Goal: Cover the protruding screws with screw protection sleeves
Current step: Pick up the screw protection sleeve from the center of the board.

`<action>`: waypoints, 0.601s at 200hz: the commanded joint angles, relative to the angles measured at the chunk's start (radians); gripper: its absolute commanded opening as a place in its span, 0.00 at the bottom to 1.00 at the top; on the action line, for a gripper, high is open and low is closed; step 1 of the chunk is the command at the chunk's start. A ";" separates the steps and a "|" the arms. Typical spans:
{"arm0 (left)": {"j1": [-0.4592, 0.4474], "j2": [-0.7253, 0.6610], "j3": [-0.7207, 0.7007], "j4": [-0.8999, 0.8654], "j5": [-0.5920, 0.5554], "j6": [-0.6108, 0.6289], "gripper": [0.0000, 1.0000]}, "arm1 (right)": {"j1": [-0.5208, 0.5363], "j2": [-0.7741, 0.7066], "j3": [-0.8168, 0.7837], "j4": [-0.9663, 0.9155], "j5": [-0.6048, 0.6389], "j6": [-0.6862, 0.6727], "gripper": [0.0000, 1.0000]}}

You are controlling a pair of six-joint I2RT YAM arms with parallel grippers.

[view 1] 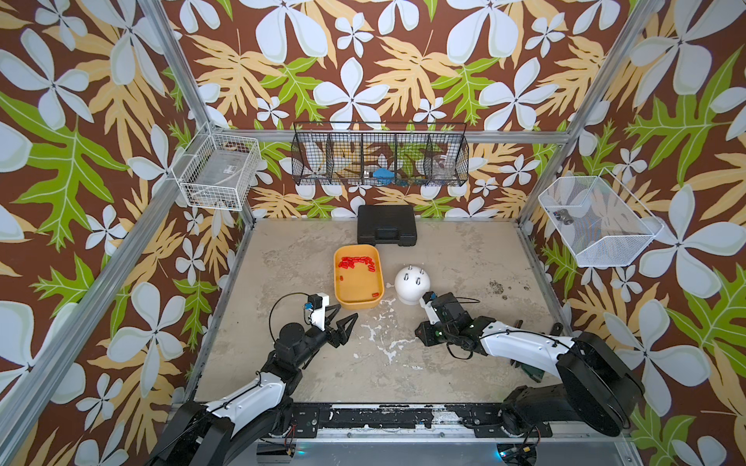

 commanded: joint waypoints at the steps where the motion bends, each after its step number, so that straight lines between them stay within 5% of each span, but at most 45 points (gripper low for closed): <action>1: 0.000 0.004 0.008 0.019 0.001 0.006 0.76 | 0.000 0.026 0.018 -0.009 0.033 -0.039 0.29; 70: 0.000 0.010 0.014 0.017 0.011 0.008 0.76 | -0.001 0.050 -0.007 0.021 0.015 -0.038 0.24; 120: 0.000 0.015 0.019 0.013 0.016 0.008 0.76 | 0.006 0.057 0.029 0.006 -0.048 -0.050 0.10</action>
